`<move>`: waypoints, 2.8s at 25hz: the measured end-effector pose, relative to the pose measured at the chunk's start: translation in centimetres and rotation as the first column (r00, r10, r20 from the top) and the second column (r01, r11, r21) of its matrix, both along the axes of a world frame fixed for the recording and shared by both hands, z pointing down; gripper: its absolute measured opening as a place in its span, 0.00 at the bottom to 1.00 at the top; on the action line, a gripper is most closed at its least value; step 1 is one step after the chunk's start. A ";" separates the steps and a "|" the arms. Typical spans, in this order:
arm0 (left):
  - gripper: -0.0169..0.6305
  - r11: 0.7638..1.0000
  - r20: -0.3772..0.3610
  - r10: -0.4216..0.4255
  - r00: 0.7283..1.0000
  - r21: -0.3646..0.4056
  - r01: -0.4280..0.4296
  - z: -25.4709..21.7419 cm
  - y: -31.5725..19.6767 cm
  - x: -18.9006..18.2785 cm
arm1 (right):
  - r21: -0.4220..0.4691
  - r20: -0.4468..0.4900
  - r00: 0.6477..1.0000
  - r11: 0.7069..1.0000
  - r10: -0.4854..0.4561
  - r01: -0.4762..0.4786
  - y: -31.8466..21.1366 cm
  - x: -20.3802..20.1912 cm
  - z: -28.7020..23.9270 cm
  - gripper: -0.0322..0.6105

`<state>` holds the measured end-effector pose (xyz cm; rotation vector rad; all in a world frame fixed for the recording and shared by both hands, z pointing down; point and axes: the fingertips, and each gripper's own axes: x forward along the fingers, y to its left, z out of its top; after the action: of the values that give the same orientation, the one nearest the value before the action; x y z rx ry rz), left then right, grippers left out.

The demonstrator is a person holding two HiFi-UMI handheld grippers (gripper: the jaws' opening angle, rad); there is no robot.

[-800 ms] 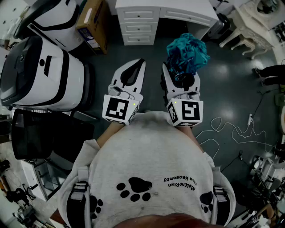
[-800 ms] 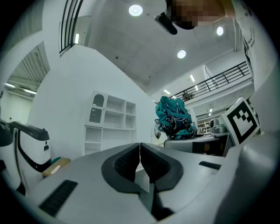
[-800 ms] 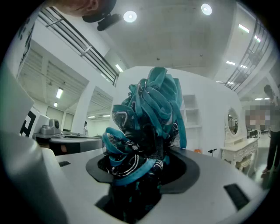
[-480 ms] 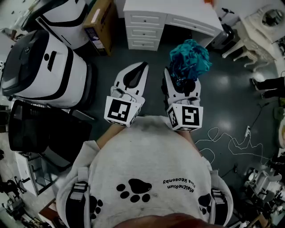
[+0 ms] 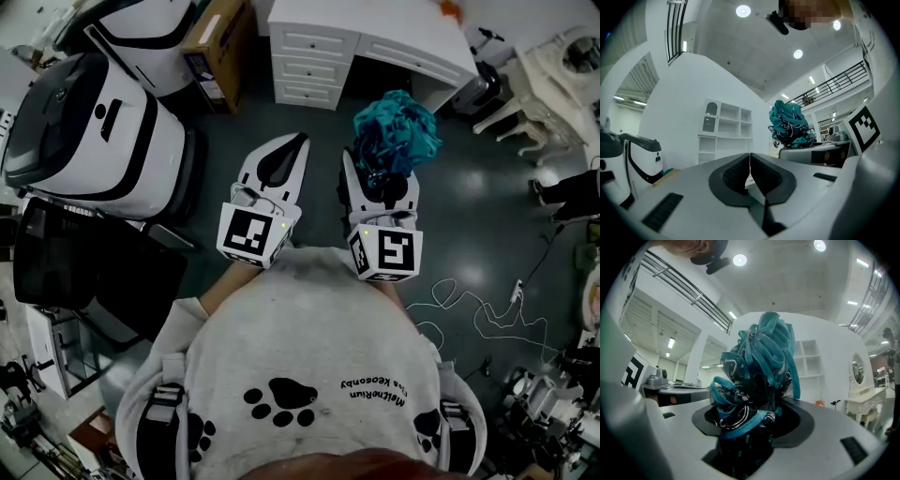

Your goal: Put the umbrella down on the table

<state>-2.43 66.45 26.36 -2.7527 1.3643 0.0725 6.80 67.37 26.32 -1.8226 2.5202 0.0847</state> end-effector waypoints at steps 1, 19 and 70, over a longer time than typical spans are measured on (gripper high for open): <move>0.05 1.000 -0.001 -0.004 1.000 -0.006 0.004 0.2 -0.1 0.0 | -0.001 -0.003 1.000 1.000 -0.003 0.003 -0.2 0.1 0.1 0.49; 0.05 1.000 -0.009 -0.009 1.000 -0.022 0.009 0.9 -16.6 -1.6 | -0.002 -0.005 0.999 0.999 0.039 -0.039 -16.1 0.7 0.9 0.49; 0.05 0.992 -0.022 0.102 0.995 -0.076 -0.104 3.4 -55.4 -1.2 | -0.094 0.007 0.992 0.987 0.129 -0.128 -54.1 0.8 4.0 0.49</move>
<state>-3.59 11.07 29.78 -2.8920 1.2542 0.0505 7.58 13.25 30.37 -2.0123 2.4353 -0.0428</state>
